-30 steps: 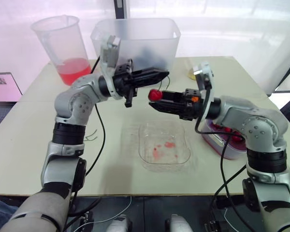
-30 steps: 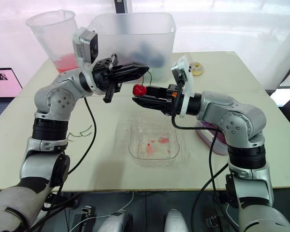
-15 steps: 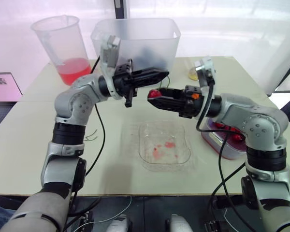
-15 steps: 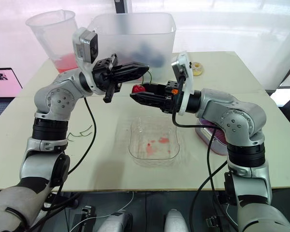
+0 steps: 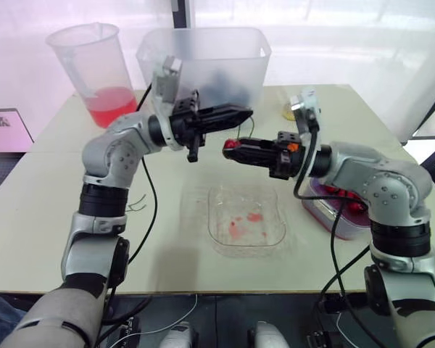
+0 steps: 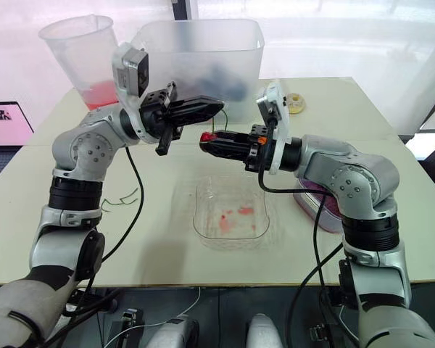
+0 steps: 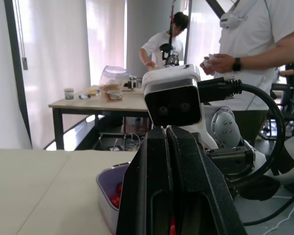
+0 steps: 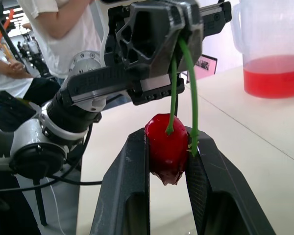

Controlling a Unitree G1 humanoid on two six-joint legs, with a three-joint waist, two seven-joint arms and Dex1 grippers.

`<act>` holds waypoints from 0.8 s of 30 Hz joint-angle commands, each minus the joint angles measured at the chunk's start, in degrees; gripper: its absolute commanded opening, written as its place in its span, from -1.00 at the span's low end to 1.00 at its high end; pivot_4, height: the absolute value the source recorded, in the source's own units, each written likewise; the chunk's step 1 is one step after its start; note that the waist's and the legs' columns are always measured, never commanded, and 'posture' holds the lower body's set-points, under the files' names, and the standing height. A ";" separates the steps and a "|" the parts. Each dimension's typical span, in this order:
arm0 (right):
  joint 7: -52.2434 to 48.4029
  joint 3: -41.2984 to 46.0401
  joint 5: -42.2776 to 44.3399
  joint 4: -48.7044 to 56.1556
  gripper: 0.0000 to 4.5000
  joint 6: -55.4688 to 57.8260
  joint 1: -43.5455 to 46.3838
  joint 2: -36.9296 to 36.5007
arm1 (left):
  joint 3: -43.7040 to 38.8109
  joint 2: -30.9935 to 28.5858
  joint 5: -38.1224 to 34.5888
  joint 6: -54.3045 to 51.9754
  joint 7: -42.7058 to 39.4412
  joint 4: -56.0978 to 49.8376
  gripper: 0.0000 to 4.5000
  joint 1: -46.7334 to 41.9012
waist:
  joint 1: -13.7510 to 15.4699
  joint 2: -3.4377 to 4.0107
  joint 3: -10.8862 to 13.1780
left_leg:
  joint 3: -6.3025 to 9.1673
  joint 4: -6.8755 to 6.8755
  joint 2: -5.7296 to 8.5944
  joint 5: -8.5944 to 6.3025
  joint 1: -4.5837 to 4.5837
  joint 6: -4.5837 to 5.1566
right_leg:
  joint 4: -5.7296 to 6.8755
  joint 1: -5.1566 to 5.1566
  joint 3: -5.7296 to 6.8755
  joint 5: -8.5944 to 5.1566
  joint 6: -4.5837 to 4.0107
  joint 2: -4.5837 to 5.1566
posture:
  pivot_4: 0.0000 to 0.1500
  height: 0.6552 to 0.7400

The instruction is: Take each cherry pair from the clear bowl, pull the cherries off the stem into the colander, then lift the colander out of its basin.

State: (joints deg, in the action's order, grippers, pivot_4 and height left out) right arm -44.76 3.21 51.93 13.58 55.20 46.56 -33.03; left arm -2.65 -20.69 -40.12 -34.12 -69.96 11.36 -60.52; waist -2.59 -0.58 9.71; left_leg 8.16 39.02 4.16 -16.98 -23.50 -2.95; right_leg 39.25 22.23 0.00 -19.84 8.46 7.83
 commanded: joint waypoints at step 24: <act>-15.16 1.07 -22.95 -8.23 -0.72 -8.03 -15.24 -43.61 | -4.00 -4.60 -1.14 0.62 2.19 -2.98 -1.00 2.19 | -0.19 0.01 0.01 | -0.24 -0.02 -0.01 -0.01 0.00 0.02 | -0.04 0.00 0.00 0.00 0.00 -0.05 | 1.00 1.00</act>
State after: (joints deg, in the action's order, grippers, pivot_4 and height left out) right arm -59.21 4.25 31.97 6.39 50.08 31.75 -75.37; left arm -4.50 -24.35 -40.09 -33.45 -68.31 10.77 -58.22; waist -2.78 -0.57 9.72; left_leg 7.90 38.99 4.14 -16.99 -23.49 -2.93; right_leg 39.22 22.25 -0.02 -19.84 8.47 7.78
